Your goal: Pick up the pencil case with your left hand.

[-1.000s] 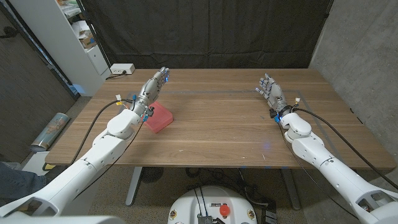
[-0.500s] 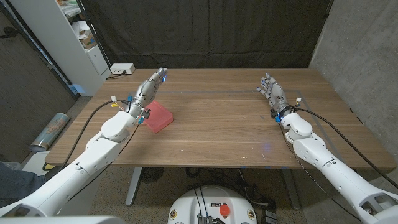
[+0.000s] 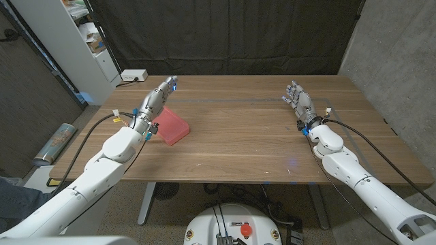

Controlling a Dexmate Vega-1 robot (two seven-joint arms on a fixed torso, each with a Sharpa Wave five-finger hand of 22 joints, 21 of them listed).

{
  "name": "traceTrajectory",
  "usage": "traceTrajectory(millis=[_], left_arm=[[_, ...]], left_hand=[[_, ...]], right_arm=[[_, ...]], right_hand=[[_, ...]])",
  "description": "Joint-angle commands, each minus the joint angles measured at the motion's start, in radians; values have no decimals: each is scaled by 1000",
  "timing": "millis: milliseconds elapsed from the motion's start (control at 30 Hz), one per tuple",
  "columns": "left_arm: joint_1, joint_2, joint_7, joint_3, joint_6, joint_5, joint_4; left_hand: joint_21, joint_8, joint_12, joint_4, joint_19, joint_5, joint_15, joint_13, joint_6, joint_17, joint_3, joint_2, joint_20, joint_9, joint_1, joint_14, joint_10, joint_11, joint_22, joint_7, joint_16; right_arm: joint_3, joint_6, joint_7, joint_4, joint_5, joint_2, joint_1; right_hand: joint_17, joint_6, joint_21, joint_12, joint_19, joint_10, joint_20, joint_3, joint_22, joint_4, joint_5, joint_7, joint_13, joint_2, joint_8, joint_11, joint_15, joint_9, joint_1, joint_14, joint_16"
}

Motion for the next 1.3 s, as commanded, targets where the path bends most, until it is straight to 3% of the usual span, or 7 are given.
traceTrajectory(millis=[33, 600, 767, 1300], left_arm=[[70, 9, 19, -48, -42, 11, -26], [120, 11, 38, -91, -61, 31, -42], [123, -19, 57, -94, -106, 59, -21], [173, -19, 74, -129, -117, 78, -35]], left_hand=[[-3, 4, 9, -6, 0, -4, 4, -1, 8, 2, 2, 3, 2, 5, 12, 4, 8, 5, 3, -1, 6], [-10, 4, 9, -10, 4, -7, 2, -1, 20, 3, 0, 4, 3, 6, 14, 13, 16, 2, 3, -2, 5], [-12, 5, 9, -12, 6, -7, -1, -1, 28, 3, 0, 4, 3, 6, 15, 18, 19, 2, 3, -3, 6], [-17, 8, 13, -17, 17, -8, -8, 0, 47, 3, -1, 7, 2, 6, 18, 34, 39, -12, 3, -11, 7]], right_arm=[[0, 5, -1, -7, -3, -2, -8], [4, 15, -7, -8, -5, 3, -9], [4, 13, -10, -6, -3, 6, -6], [0, 17, -7, 11, -13, 9, 9]], right_hand=[[2, 11, -3, 1, 7, 5, -1, -7, 3, -1, -2, -2, 3, 11, 0, 2, 9, 4, 5, 3, 6], [-2, 12, -9, 1, 10, 6, -1, -11, 4, -3, -3, -2, 2, 14, 0, 2, 9, 4, 6, 2, 6], [-3, 11, -11, 1, 10, 5, 0, -12, 4, -3, -3, -2, 2, 14, -1, -1, 9, 4, 7, 2, 6], [-7, 13, -17, 0, 15, 5, 0, -17, 4, -5, -5, -3, 2, 17, -1, 1, 8, 4, 8, 4, 7]])
